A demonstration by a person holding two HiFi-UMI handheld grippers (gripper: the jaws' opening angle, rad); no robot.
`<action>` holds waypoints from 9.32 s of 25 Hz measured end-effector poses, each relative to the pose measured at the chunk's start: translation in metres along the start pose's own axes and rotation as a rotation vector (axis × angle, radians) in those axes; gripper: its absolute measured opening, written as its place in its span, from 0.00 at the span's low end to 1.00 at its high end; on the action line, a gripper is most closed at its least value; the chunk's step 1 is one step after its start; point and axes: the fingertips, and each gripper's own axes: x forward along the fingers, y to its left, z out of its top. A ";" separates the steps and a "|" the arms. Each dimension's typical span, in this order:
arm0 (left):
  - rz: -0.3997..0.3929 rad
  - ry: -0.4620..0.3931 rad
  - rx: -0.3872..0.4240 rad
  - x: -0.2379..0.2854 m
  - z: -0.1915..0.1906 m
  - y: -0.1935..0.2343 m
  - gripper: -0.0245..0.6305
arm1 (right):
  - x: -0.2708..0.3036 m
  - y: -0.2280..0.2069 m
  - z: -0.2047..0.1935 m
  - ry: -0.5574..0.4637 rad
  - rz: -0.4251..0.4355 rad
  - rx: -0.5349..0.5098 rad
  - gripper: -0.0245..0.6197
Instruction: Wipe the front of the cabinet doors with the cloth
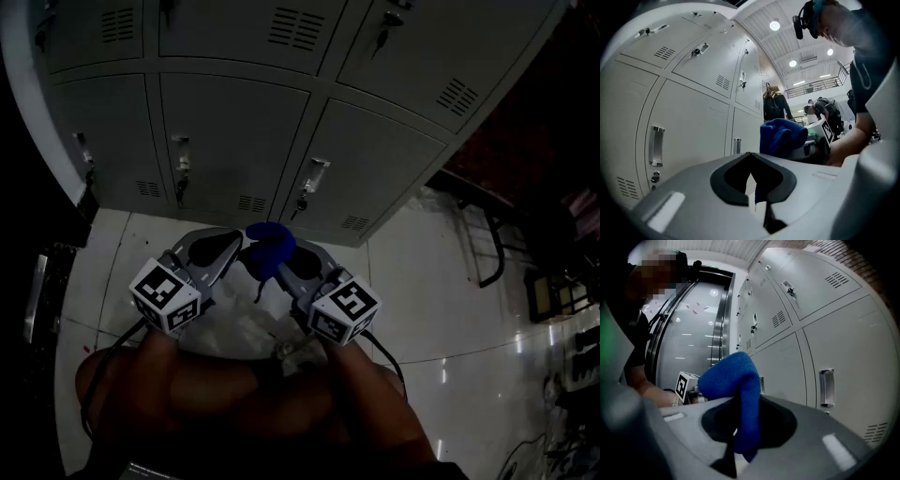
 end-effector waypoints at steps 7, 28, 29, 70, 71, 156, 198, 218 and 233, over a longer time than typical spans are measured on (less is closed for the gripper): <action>0.008 0.000 0.005 -0.001 0.001 0.004 0.05 | -0.005 -0.020 0.004 0.001 -0.098 0.011 0.15; 0.009 -0.022 -0.014 0.001 0.004 0.012 0.05 | 0.015 -0.126 0.118 -0.037 -0.345 -0.047 0.15; 0.009 -0.022 -0.017 0.001 0.004 0.013 0.05 | 0.018 -0.131 0.123 -0.048 -0.350 -0.038 0.15; -0.008 0.039 -0.022 0.007 -0.015 0.002 0.05 | -0.086 -0.246 0.153 -0.146 -0.583 0.027 0.15; -0.008 0.041 -0.021 0.007 -0.016 0.002 0.05 | -0.092 -0.250 0.153 -0.139 -0.594 0.018 0.15; -0.015 0.050 0.000 0.007 -0.017 -0.003 0.05 | -0.102 -0.254 0.094 -0.181 -0.508 0.156 0.15; -0.019 0.025 -0.029 0.006 -0.012 -0.002 0.05 | -0.103 -0.274 0.008 0.024 -0.703 0.144 0.15; -0.014 0.016 -0.027 0.007 -0.011 0.001 0.05 | -0.164 -0.308 0.006 -0.039 -0.897 0.193 0.15; -0.003 -0.014 0.002 0.001 0.004 0.005 0.05 | -0.040 -0.214 -0.028 0.058 -0.617 0.132 0.15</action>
